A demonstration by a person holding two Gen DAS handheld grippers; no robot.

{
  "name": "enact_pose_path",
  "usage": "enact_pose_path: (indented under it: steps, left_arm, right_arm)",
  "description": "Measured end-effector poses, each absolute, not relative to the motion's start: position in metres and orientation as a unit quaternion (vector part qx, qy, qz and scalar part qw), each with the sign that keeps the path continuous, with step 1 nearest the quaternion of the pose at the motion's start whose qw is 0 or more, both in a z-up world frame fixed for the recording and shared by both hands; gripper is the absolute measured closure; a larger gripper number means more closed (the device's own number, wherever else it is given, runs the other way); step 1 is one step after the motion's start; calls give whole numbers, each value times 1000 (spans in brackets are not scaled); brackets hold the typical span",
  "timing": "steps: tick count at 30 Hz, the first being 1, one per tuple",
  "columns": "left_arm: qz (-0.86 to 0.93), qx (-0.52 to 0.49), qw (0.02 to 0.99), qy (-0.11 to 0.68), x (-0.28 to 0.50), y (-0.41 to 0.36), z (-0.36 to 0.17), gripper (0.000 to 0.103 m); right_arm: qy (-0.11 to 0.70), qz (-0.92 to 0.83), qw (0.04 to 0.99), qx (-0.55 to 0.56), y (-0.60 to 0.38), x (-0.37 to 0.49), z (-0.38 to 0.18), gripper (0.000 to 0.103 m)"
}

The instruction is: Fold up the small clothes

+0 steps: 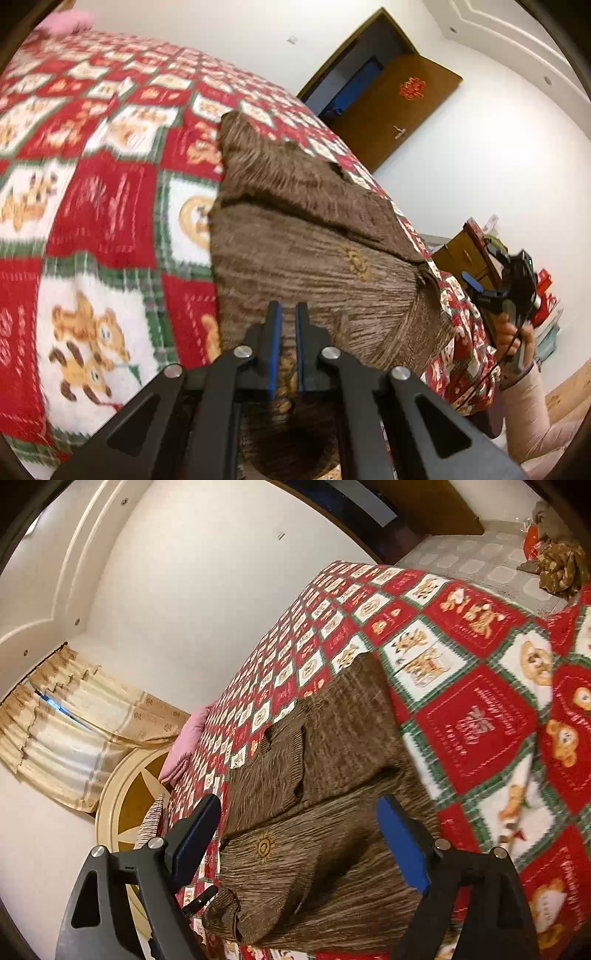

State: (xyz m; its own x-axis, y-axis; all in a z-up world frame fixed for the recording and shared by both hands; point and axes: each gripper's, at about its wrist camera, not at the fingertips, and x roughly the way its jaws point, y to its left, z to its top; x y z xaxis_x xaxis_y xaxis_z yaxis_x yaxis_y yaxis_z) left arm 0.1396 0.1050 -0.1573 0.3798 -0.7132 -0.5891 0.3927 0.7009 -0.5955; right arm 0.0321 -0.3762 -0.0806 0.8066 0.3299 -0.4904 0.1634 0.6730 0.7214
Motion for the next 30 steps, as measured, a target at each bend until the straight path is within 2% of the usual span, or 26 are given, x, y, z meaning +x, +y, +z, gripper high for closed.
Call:
enact_pose_path:
  steps: [2,4,6,8,9,10,11,12,13,14,21,24,26,27,28,29,30]
  left_arm:
    - [-345,-178,807,444,136,102,-161,97]
    - [-356,-163,806,444,131,98,-160,97]
    - [-369,-148,805,440,126,94,-155,97]
    - [-381,-125,809,430,122,92,-145,90]
    - [-384,-114,811,426,121,91,-139,81]
    - [-387,-101,814,422,119,91,-134,64]
    - [-389,-86,816,419,119,89,-128,54]
    - [-392,-77,817,415,119,88,-125,37]
    - [-397,-71,817,412,119,86,-122,30]
    - [-406,-66,814,410,121,84,-120,30]
    - [-420,3,798,432,125,59,-131,30]
    - [-419,22,785,456,130,46,-146,43]
    - [-416,46,793,442,125,41,-144,46]
    - [-420,52,792,439,123,39,-142,68]
    - [-422,53,790,442,123,39,-142,100]
    - [-419,50,787,450,123,39,-144,96]
    - [-418,46,788,448,123,41,-145,96]
  right_arm:
    - [315,24,883,347,-371,28,-79,17]
    - [345,11,901,263,-354,33,-80,26]
    - [368,6,908,198,-337,39,-85,28]
    - [385,-4,916,112,-316,44,-91,29]
    - [389,-8,918,80,-310,45,-95,29]
    - [394,-12,918,53,-304,48,-98,29]
    - [395,-11,917,47,-302,49,-100,29]
    - [394,-11,918,47,-302,48,-103,29]
    - [390,-12,919,53,-303,47,-102,29]
    - [386,-14,921,59,-305,46,-102,29]
    - [370,-27,924,93,-312,27,-93,28]
    - [367,-34,926,79,-313,19,-90,29]
    - [368,-40,927,68,-313,16,-90,29]
    - [369,-43,926,62,-314,15,-90,29]
    - [371,-43,926,58,-314,15,-91,29]
    - [374,-41,925,55,-315,15,-92,29]
    - [377,-39,924,50,-315,15,-93,34]
